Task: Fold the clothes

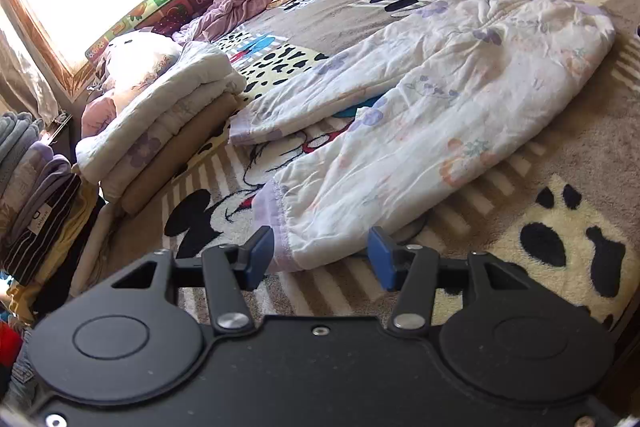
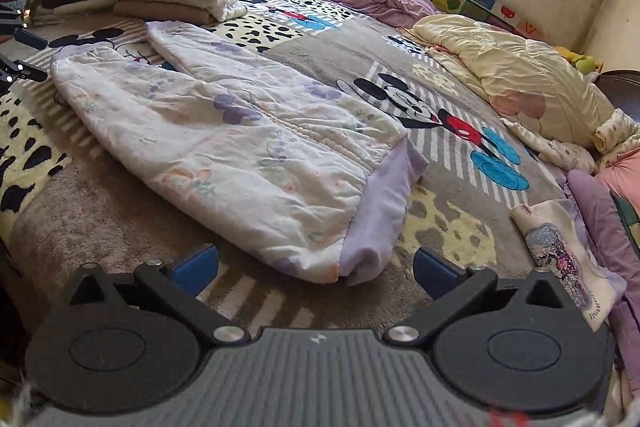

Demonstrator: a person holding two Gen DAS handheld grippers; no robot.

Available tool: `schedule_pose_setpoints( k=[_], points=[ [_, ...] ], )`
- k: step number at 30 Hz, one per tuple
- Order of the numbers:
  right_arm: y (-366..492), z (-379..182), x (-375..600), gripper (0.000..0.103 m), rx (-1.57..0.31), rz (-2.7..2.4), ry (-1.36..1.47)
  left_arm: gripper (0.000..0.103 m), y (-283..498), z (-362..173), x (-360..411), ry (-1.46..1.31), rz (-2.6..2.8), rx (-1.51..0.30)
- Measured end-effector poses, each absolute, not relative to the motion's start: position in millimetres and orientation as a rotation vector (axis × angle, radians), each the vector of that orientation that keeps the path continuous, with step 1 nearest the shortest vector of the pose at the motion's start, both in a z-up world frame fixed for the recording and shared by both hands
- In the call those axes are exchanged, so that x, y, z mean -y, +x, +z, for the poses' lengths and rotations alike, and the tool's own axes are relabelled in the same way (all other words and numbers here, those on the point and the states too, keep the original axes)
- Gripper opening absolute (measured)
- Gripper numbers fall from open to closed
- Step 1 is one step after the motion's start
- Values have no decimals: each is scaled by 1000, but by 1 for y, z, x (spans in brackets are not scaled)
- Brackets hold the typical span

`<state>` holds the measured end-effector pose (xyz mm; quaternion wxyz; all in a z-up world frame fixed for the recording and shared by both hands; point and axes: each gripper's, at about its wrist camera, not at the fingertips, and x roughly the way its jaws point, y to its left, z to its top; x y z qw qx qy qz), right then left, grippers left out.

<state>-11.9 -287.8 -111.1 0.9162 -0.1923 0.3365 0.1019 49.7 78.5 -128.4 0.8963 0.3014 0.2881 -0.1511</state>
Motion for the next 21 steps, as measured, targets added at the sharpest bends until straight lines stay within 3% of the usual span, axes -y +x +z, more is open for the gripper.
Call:
schedule_pose_setpoints(
  k=[7, 12, 21],
  points=[
    [-10, -123, 281, 103, -696, 237, -472, 49, 55, -151, -78, 734, -326, -609],
    [0, -133, 277, 103, -700, 251, -533, 40, 59, -157, -76, 743, -318, -593],
    [23, -146, 286, 103, -848, 224, -367, 40, 63, -157, -75, 703, -297, -601]
  ],
)
